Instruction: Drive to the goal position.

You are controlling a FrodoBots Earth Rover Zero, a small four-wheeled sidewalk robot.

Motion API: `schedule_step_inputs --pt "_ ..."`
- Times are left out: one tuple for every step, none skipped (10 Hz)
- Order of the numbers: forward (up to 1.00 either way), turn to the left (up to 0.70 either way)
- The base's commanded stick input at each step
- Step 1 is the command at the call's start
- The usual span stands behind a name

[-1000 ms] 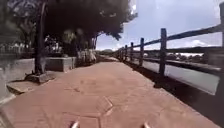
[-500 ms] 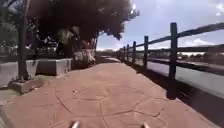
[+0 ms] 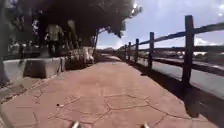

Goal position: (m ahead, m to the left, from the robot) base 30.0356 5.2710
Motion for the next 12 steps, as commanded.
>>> schedule_step_inputs --pt "1.00 -0.34" --pt "1.00 -0.14" --pt "1.00 0.00" --pt "1.00 0.00" --pt "1.00 0.00" --pt "1.00 0.00" --pt "1.00 0.00" --pt "1.00 0.00" --pt "1.00 0.00" --pt "1.00 0.00" --pt "1.00 0.00" --pt "1.00 0.00"
